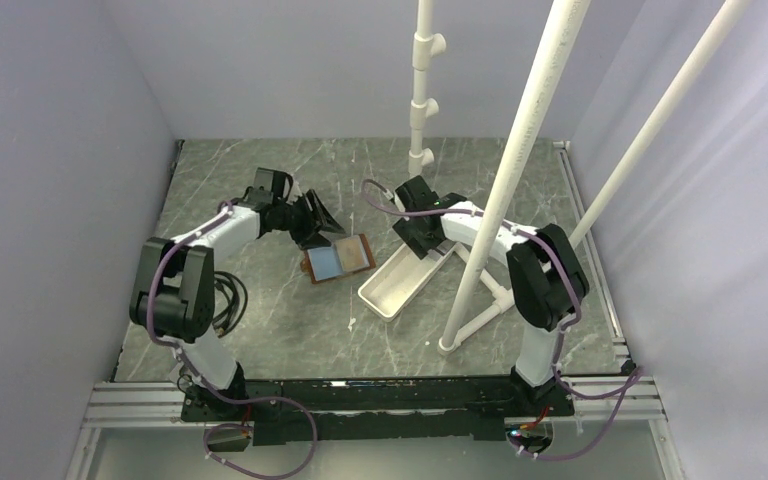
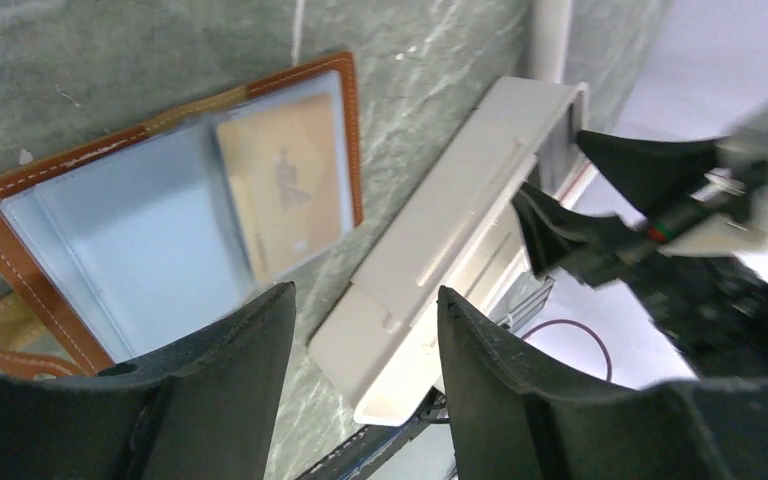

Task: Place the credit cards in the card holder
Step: Move the card holder to the center of the board, then pick up the credit card from the storage box.

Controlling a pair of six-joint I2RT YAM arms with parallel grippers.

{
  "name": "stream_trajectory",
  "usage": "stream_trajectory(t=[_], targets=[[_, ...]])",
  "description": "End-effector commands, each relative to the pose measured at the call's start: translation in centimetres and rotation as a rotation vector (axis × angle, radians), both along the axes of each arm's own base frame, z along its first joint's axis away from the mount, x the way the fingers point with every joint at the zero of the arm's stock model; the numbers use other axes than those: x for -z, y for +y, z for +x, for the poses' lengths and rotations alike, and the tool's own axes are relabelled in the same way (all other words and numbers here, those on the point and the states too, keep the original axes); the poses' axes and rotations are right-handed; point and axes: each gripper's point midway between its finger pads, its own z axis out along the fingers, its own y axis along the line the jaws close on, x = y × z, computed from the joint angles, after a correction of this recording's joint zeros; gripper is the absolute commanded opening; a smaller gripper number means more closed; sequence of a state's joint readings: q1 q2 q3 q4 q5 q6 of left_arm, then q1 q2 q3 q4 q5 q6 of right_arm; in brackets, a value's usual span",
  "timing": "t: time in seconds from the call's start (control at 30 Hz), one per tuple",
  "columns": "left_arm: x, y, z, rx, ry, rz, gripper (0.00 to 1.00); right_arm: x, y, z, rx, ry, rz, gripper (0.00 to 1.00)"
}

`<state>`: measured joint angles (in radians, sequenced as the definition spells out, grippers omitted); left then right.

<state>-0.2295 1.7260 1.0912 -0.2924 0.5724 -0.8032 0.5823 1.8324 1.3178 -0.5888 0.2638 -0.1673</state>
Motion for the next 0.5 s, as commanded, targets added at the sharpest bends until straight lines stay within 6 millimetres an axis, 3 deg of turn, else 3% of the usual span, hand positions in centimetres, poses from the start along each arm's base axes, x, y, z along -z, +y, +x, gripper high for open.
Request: stream_trajectory(t=[0.0, 0.2, 0.37, 0.47], targets=[[-4.0, 0.4, -0.1, 0.024, -0.089, -0.051, 0.6, 0.5, -1.6, 0.8, 0.042, -0.061, -0.119, 0.69], [-4.8, 1.0, -0.7, 0.026, -0.108, -0.047, 0.61, -0.7, -2.5, 1.5, 0.082, -0.128, -0.162, 0.55], [-4.3, 1.1, -1.0, 0.027, -0.103, -0.046, 0.61, -1.9, -2.3, 1.9, 0.086, -0.155, -0.153, 0.43], [-4.0, 1.1, -1.2, 0.031, -0.096, -0.051, 0.61, -2.4, -2.4, 2.1, 0.089, -0.165, -0.156, 0.41]])
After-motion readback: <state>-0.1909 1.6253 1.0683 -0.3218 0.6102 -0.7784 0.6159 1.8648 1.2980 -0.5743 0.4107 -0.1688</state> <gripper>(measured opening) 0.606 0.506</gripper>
